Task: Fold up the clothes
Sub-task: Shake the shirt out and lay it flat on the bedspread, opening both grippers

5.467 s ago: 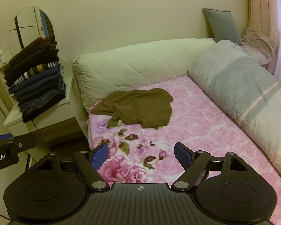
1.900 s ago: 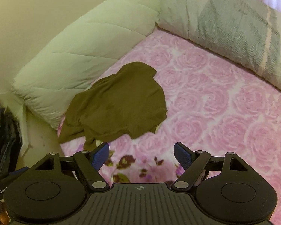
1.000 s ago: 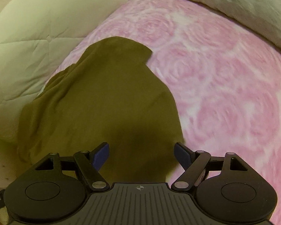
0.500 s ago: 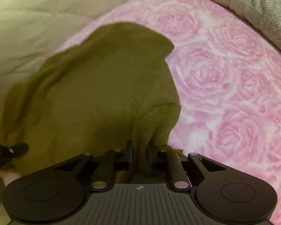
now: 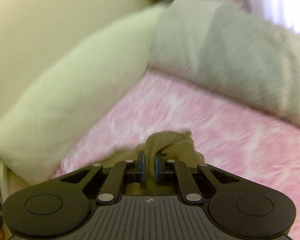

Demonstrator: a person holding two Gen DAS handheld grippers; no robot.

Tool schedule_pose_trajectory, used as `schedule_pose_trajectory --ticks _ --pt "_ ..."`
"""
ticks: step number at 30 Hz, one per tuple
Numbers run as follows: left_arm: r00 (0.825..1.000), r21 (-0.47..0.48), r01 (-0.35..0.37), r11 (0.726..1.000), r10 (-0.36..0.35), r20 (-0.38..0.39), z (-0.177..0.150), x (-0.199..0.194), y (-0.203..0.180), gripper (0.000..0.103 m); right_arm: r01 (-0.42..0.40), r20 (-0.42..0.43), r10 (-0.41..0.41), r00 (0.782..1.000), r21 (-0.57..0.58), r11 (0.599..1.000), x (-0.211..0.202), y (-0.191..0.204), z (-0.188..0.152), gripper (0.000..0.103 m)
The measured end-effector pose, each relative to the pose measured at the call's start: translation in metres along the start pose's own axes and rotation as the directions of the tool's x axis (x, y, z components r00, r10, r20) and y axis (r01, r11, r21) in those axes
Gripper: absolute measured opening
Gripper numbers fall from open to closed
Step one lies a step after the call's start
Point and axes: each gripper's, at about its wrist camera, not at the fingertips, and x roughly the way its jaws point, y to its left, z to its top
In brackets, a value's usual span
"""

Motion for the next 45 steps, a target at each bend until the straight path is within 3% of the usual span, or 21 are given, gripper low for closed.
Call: schedule_pose_trajectory --ticks 3,7,14,16,17,18,19,20,21,25,27,30,33,36,41,45 --pt "0.993 0.080 0.114 0.990 -0.114 0.001 -0.018 -0.023 -0.069 0.003 0.033 0.127 -0.037 0.991 0.034 0.999 -0.080 -0.025 0.005 0.004" --pt "0.966 0.149 0.256 0.955 -0.258 -0.003 -0.052 -0.053 -0.158 0.003 0.084 0.277 -0.102 0.956 0.077 0.994 -0.190 -0.061 0.002 0.004" --pt "0.867 0.245 0.488 0.838 -0.498 -0.026 -0.139 -0.106 -0.327 0.004 0.203 0.489 -0.250 0.836 0.148 0.968 -0.390 -0.125 -0.029 0.004" --pt "0.835 0.267 0.549 0.792 -0.530 -0.147 -0.175 -0.108 -0.374 0.008 0.280 0.495 -0.347 0.797 0.207 0.938 -0.439 -0.149 -0.047 0.008" --pt "0.832 0.281 0.555 0.783 -0.516 -0.203 -0.194 -0.106 -0.389 0.013 0.341 0.480 -0.405 0.778 0.218 0.914 -0.456 -0.159 -0.058 0.022" --pt "0.832 0.297 0.553 0.778 -0.495 -0.252 -0.213 -0.104 -0.400 0.020 0.413 0.452 -0.475 0.755 0.233 0.880 -0.471 -0.170 -0.070 0.070" --pt "0.829 0.313 0.552 0.773 -0.471 -0.300 -0.231 -0.102 -0.412 0.021 0.492 0.413 -0.552 0.725 0.250 0.834 -0.484 -0.182 -0.085 0.096" --pt "0.825 0.329 0.552 0.766 -0.445 -0.347 -0.250 -0.100 -0.423 0.020 0.531 0.376 -0.597 0.708 0.274 0.802 -0.497 -0.194 -0.102 0.095" --pt "0.819 0.345 0.552 0.759 -0.418 -0.393 -0.268 -0.098 -0.435 0.021 0.540 0.343 -0.619 0.707 0.305 0.785 -0.511 -0.206 -0.122 0.095" --pt "0.877 0.459 0.431 0.777 -0.239 -0.418 -0.297 -0.085 -0.433 0.026 0.498 0.166 -0.637 0.753 0.490 0.716 -0.558 -0.249 -0.208 0.095" --pt "0.900 0.495 0.349 0.796 -0.138 -0.414 -0.301 -0.075 -0.421 0.026 0.512 0.077 -0.647 0.759 0.543 0.666 -0.576 -0.253 -0.255 0.095" --pt "0.913 0.536 0.261 0.803 -0.025 -0.407 -0.311 -0.086 -0.400 0.026 0.542 -0.040 -0.639 0.768 0.572 0.616 -0.592 -0.242 -0.318 0.095" --pt "0.919 0.574 0.223 0.788 0.027 -0.394 -0.313 -0.102 -0.388 0.026 0.550 -0.132 -0.605 0.785 0.596 0.585 -0.574 -0.236 -0.339 0.095" --pt "0.921 0.624 0.235 0.745 0.034 -0.387 -0.308 -0.105 -0.387 0.029 0.562 -0.206 -0.574 0.793 0.610 0.558 -0.557 -0.213 -0.352 0.095" --pt "0.938 0.731 0.262 0.631 0.012 -0.346 -0.298 -0.119 -0.388 0.039 0.562 -0.244 -0.548 0.800 0.623 0.543 -0.519 -0.186 -0.351 0.095" --pt "0.925 0.752 0.295 0.589 0.022 -0.380 -0.296 -0.121 -0.370 0.040 0.583 -0.252 -0.565 0.786 0.607 0.540 -0.502 -0.156 -0.343 0.095"
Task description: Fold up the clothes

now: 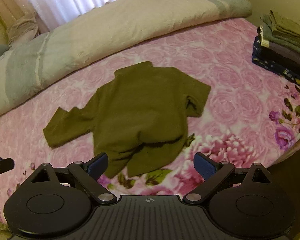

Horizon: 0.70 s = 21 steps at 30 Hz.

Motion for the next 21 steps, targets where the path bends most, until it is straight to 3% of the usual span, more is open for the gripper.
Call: schedule_pose_trajectory --ticks 10,21 --pt "0.992 0.089 0.079 0.993 -0.070 -0.101 -0.039 0.017 0.015 0.040 0.086 -0.092 -0.080 0.993 0.067 0.994 0.001 0.021 -0.074 0.095" --pt "0.994 0.142 0.085 0.986 -0.074 -0.080 -0.038 0.012 -0.006 0.040 0.116 -0.074 -0.110 0.991 0.088 0.989 -0.012 0.014 -0.084 0.095"
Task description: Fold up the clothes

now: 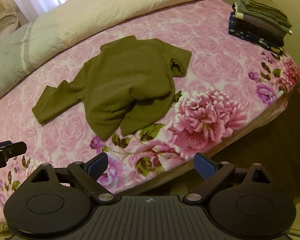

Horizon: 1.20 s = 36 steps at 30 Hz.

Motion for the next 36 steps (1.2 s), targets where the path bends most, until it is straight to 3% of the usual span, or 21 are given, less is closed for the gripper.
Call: schedule_pose_trajectory --ticks 9,15,20,26,30,36 --pt "0.998 -0.070 -0.063 0.996 0.065 0.020 0.022 0.005 -0.036 0.040 -0.046 0.012 0.047 0.999 -0.078 0.996 0.008 -0.026 0.030 0.095" --pt "0.995 -0.152 -0.086 0.985 0.092 0.034 0.040 0.015 -0.074 0.040 -0.067 0.031 0.072 0.997 -0.135 0.989 0.013 -0.072 0.071 0.095" --pt "0.990 -0.257 -0.114 0.960 0.131 0.047 0.040 0.028 -0.094 0.040 -0.058 0.047 0.069 0.997 -0.196 0.979 0.025 -0.117 0.104 0.095" --pt "0.981 -0.393 -0.185 0.901 0.196 -0.013 0.015 0.035 -0.093 0.040 -0.051 -0.012 0.050 0.999 -0.246 0.968 0.057 -0.159 0.124 0.095" --pt "0.965 -0.454 -0.258 0.853 0.249 -0.081 0.002 0.037 -0.078 0.040 -0.052 -0.049 0.041 0.998 -0.257 0.965 0.082 -0.174 0.130 0.095" --pt "0.946 -0.531 -0.315 0.787 0.306 -0.107 -0.001 0.045 -0.041 0.040 -0.030 -0.083 0.011 0.996 -0.232 0.972 0.117 -0.180 0.150 0.095"
